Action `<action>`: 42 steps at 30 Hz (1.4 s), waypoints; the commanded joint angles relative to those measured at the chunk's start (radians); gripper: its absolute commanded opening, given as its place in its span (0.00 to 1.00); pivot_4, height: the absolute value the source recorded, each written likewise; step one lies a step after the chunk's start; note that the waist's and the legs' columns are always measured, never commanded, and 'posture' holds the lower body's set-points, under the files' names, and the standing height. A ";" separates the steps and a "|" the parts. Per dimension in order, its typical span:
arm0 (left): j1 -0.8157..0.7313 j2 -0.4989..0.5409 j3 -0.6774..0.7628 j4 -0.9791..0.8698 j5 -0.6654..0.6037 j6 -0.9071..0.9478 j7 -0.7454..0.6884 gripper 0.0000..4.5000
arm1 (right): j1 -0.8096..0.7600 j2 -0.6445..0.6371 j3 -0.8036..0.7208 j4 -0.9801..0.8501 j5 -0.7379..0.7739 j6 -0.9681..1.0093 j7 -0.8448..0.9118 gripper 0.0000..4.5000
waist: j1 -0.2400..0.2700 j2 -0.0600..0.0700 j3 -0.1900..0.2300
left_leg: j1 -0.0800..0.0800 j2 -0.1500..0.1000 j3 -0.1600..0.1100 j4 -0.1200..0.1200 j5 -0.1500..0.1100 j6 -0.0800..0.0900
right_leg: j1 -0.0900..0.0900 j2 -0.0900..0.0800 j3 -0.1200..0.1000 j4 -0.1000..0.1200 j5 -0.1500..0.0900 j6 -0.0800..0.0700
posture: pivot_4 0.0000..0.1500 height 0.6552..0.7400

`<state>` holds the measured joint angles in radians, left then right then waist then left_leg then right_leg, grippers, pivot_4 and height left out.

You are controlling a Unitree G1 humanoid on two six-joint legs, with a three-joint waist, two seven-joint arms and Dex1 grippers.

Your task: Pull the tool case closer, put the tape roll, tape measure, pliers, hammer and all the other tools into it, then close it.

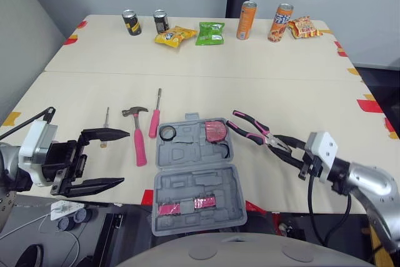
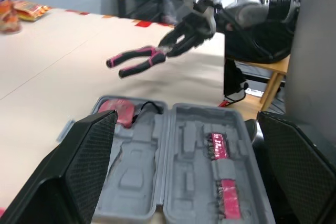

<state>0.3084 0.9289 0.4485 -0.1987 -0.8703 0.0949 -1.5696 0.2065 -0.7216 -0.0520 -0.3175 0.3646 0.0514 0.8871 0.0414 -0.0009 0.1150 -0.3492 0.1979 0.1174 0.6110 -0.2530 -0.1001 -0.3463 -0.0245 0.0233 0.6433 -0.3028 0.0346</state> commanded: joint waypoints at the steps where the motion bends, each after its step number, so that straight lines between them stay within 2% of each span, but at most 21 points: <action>1: 0.019 -0.008 0.056 0.013 0.018 -0.004 -0.034 1.00 | -0.132 -0.045 0.072 -0.077 0.026 0.104 0.074 0.22 | 0.002 0.000 0.000 | 0.000 0.000 0.000 0.000 0.000 0.000 | 0.000 0.000 0.000 0.001 0.000 0.000 | 1.00 0.98; 9: 0.044 -0.007 0.095 0.038 0.060 0.002 -0.037 1.00 | -0.480 -0.034 0.332 -0.113 -0.065 0.355 0.138 0.22 | 0.012 0.000 0.000 | -0.001 0.000 0.000 0.002 0.000 0.000 | -0.003 0.000 0.000 0.003 0.000 0.000 | 1.00 0.98; 15: 0.033 0.001 0.094 0.058 0.074 -0.019 -0.045 1.00 | -0.610 -0.004 0.480 -0.121 -0.144 0.461 0.162 0.22 | 0.021 0.000 0.000 | -0.002 0.000 0.001 0.003 0.001 -0.002 | -0.004 0.000 0.000 0.003 0.000 0.000 | 1.00 0.98; 25: 0.017 0.045 0.063 0.084 0.076 -0.031 -0.045 1.00 | -0.741 0.082 0.650 -0.068 -0.300 0.561 0.147 0.22 | 0.019 -0.001 0.000 | -0.002 0.001 0.002 0.003 0.001 -0.003 | -0.006 0.001 0.001 0.005 0.000 0.000 | 1.00 0.98; 33: 0.019 0.098 0.050 0.096 0.084 -0.071 -0.045 1.00 | -0.777 0.122 0.706 -0.032 -0.360 0.598 0.154 0.22 | 0.023 -0.001 0.000 | -0.002 0.001 0.002 0.003 0.001 -0.005 | -0.007 0.002 0.002 0.006 0.000 0.000 | 1.00 0.98; 42: 0.028 0.108 0.057 0.123 0.098 -0.091 -0.045 1.00 | -0.829 0.212 0.760 0.038 -0.405 0.600 0.148 0.22 | 0.015 -0.001 0.000 | -0.002 0.002 0.003 0.004 0.001 -0.005 | -0.009 0.002 0.003 0.011 0.000 -0.001 | 1.00 0.98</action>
<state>0.3291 1.0192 0.4873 -0.0811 -0.7729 0.0207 -1.5704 -0.5991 -0.5270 0.6901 -0.2783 -0.0263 0.6588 1.0395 0.0564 -0.0021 0.1146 -0.3511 0.1997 0.1211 0.6151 -0.2519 -0.1052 -0.3552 -0.0224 0.0262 0.6553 -0.3030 0.0340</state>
